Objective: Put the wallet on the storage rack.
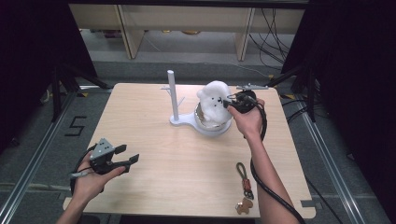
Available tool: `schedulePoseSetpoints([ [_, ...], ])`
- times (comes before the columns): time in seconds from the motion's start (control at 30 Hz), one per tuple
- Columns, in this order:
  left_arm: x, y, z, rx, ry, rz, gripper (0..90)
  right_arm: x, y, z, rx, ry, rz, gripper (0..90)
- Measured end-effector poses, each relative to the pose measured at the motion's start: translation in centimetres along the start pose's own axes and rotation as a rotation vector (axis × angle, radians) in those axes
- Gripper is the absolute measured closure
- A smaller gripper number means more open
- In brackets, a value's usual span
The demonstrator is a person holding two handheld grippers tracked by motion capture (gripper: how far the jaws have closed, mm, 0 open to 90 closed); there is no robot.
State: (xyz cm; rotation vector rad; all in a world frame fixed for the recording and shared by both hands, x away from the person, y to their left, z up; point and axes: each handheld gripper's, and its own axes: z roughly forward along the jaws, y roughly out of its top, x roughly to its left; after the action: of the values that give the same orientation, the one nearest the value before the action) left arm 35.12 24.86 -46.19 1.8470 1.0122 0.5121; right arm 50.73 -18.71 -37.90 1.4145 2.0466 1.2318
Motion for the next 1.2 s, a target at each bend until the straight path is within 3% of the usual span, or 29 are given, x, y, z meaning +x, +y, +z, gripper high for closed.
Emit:
schedulePoseSetpoints([
  [0.03,0.0,0.0,0.0,-0.001,-0.001,-0.001,33.3,0.4,0.0,0.0,0.01,0.002,0.037,79.1],
  [0.17,-0.1,0.0,0.0,0.004,0.004,0.001,33.3,0.2,0.0,0.4,0.001,-0.006,-0.016,79.1],
  [0.3,-0.1,0.1,0.0,0.004,0.003,0.003,33.3,0.6,-0.1,0.9,0.009,0.003,0.001,78.9],
  [0.4,-0.1,0.2,0.0,0.001,0.004,0.004,33.3,0.6,-0.1,1.2,0.008,0.007,-0.02,78.8],
  [0.43,0.0,0.4,0.0,-0.002,-0.001,0.006,33.3,0.8,-0.2,1.4,0.013,0.007,0.002,78.8],
  [0.5,-0.1,0.5,-0.1,0.004,0.007,0.01,33.3,0.7,-0.3,1.5,0.013,-0.006,-0.027,78.7],
  [0.6,0.0,0.5,0.0,-0.002,-0.002,0.01,33.3,0.8,-0.3,1.6,0.014,-0.009,-0.02,78.7],
  [0.63,0.0,0.5,0.0,-0.001,-0.004,0.011,33.2,0.8,-0.4,1.7,0.01,0.0,0.005,78.7],
  [0.83,-0.1,0.4,0.1,0.003,-0.001,0.01,33.2,0.7,-0.6,2.1,0.017,-0.008,-0.002,78.4],
  [0.9,-0.1,0.4,0.1,0.005,0.0,0.011,33.2,0.8,-0.8,2.3,0.026,-0.008,0.016,78.2],
  [0.97,-0.1,0.4,0.0,0.005,0.0,0.009,33.3,0.6,-0.9,2.5,0.022,-0.019,-0.009,77.9],
  [1.1,0.0,0.2,-0.1,0.005,0.002,0.009,33.3,0.8,-1.3,2.8,0.04,-0.035,0.031,77.5],
  [1.13,0.0,0.2,-0.1,0.006,0.001,0.011,33.2,0.4,-1.3,3.0,0.033,-0.035,-0.005,77.5],
  [1.2,0.0,0.1,-0.1,0.009,0.007,0.006,33.2,0.4,-1.5,3.2,0.044,-0.048,-0.001,77.3],
])
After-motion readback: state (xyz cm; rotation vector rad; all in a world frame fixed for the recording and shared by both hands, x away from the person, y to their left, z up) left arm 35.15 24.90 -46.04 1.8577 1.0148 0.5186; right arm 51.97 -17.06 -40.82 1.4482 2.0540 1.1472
